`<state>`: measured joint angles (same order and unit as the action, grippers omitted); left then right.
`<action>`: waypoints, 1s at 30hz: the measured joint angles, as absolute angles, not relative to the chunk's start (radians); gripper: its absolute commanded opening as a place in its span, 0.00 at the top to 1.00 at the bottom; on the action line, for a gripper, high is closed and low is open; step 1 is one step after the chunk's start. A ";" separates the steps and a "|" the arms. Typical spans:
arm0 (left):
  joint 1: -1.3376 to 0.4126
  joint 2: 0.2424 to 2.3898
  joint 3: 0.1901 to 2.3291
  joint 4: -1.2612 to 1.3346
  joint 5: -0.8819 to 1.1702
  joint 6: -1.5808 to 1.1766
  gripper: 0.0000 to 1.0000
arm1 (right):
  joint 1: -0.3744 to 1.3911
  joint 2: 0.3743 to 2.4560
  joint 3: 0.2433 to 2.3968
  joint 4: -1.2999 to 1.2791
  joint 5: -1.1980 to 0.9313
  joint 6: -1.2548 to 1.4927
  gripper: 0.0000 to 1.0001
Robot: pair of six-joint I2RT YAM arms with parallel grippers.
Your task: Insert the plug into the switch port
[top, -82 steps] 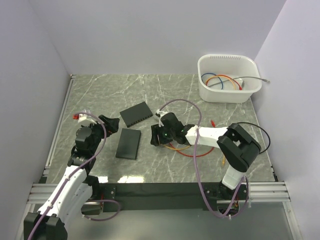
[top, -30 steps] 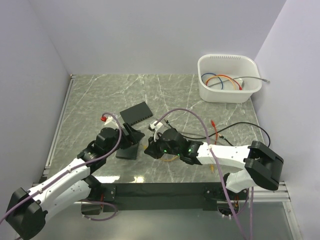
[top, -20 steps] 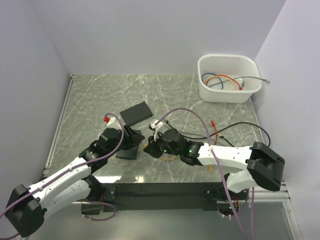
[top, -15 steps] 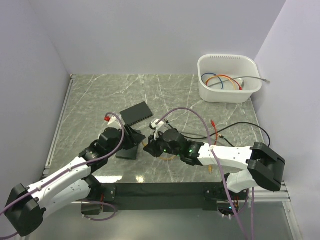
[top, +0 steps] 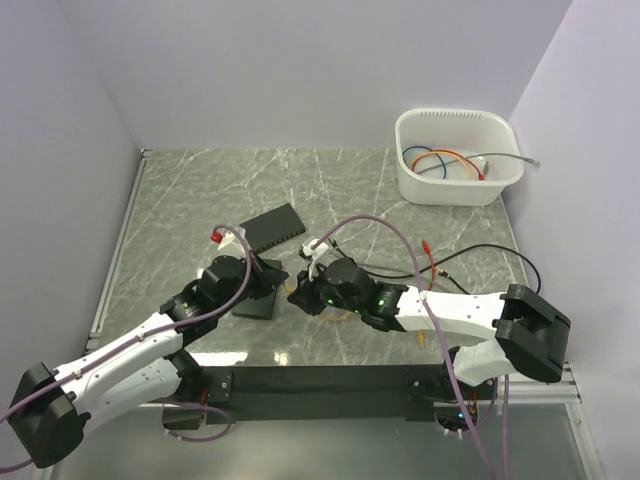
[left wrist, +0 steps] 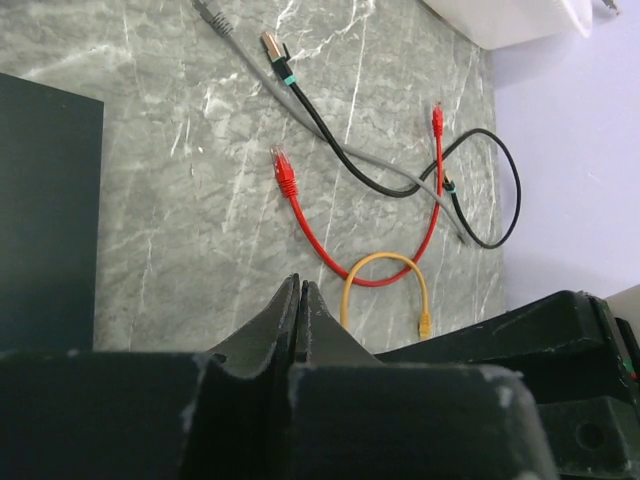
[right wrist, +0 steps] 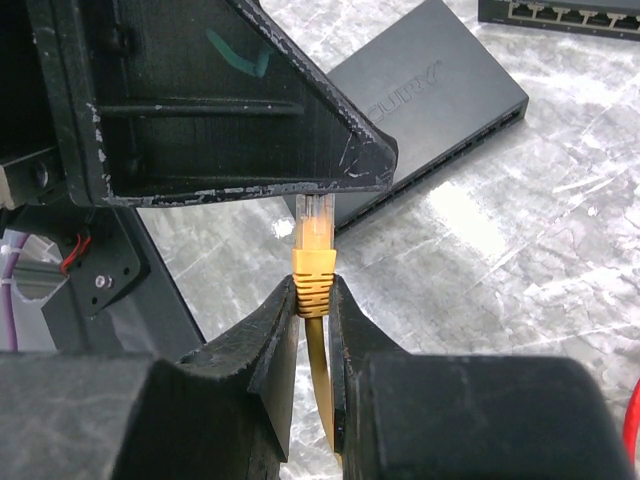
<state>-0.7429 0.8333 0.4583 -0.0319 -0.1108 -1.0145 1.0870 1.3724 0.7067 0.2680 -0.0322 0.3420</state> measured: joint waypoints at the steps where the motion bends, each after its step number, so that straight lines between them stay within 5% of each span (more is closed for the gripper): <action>1: -0.746 0.835 0.459 -0.031 -0.114 -1.016 1.00 | 1.087 1.372 0.707 0.266 -0.031 0.343 0.59; 3: -0.752 0.836 0.459 -0.033 -0.119 -1.016 0.99 | 1.087 1.369 0.707 0.260 -0.029 0.351 0.39; 5: -0.757 0.835 0.459 -0.035 -0.121 -1.015 1.00 | 1.087 1.356 0.709 0.253 -0.025 0.351 0.37; 18: -0.759 0.799 0.459 -0.058 -0.133 -1.015 0.99 | 0.975 1.139 0.626 0.339 -0.157 0.401 0.61; 30: -0.761 0.797 0.479 -0.061 -0.133 -1.015 1.00 | 0.964 1.204 0.612 0.366 -0.288 0.419 0.59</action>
